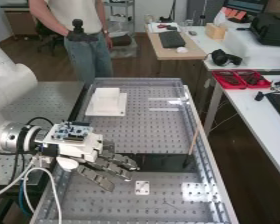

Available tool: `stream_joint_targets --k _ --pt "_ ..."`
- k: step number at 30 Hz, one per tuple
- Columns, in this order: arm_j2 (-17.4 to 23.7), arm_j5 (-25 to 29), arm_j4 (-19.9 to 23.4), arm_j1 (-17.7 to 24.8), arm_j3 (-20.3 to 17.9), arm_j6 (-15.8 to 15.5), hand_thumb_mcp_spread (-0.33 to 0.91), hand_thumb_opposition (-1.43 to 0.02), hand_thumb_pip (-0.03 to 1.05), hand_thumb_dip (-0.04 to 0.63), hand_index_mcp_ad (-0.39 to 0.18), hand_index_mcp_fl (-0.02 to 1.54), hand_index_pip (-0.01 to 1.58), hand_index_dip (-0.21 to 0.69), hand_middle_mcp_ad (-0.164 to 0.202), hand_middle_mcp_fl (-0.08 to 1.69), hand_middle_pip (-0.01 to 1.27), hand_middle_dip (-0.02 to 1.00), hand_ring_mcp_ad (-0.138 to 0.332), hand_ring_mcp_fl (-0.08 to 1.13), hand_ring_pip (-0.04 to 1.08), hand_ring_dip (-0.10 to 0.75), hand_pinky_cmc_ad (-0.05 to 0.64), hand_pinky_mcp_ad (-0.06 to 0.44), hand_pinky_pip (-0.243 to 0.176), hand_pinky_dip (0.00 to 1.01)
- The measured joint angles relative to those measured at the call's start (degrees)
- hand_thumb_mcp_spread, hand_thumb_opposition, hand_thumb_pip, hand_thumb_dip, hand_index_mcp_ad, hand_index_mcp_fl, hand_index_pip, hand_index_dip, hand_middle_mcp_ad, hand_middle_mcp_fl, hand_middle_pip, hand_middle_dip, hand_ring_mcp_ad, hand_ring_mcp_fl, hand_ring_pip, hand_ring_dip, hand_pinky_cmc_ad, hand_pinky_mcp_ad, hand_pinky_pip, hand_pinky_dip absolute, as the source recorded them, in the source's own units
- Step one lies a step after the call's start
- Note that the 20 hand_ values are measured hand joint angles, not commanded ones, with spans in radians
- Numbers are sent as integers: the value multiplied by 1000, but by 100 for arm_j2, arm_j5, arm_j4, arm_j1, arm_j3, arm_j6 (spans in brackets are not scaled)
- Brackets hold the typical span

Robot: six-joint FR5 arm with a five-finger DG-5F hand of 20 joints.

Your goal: Grab the larger nut and place it in the white container

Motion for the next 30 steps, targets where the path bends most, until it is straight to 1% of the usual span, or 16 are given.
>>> stream_joint_targets --k 2,3,9,12,13,14,16,18,20,21,27,30 --pt "-5 -6 0 0 3 2 264 -836 864 202 -211 7 1559 -99 82 5 124 157 152 2 220 63 347 293 -96 658" --pt "-10 -12 0 0 6 0 264 -836 864 199 -211 7 1560 -87 82 5 122 154 152 2 220 63 347 293 -96 665" --pt "-25 -32 62 -3 -3 -7 264 -836 873 202 -204 7 1560 -87 82 5 122 154 152 2 220 63 351 293 -96 667" --pt "-31 -46 89 -8 -7 1 265 -834 874 202 -202 98 1560 -86 82 2 122 154 150 3 211 59 346 293 -96 667" --pt "-31 -51 92 -9 -6 2 274 -834 874 202 -199 124 1560 -86 82 5 122 152 147 3 208 58 328 295 -96 668" --pt "-32 -53 93 -10 -7 5 276 -836 874 202 -194 136 1560 -87 80 3 122 155 147 2 232 58 333 297 -96 670" --pt "-36 -67 98 -13 -5 12 272 -836 873 199 -171 180 1553 -89 84 3 126 155 147 3 234 61 333 297 -96 672" --pt "-41 -82 80 -16 0 5 274 -827 874 199 -155 178 1555 -89 80 3 126 155 150 3 232 61 333 286 -96 672" --pt "-47 -85 52 -17 5 -1 274 -836 874 202 -152 187 1550 -89 84 3 126 155 150 0 232 61 335 279 -96 672" --pt "-50 -80 43 -17 3 -2 290 -833 874 202 -138 183 1550 -87 80 5 126 155 152 0 232 61 332 278 -96 672" --pt "-67 -88 95 -28 -7 10 290 -833 871 199 -136 211 1541 -87 84 5 126 155 152 0 232 61 330 278 -96 672" --pt "-65 -93 135 -29 -18 28 290 -836 862 199 -136 213 1539 -89 84 0 126 155 143 0 232 58 318 278 -96 672"
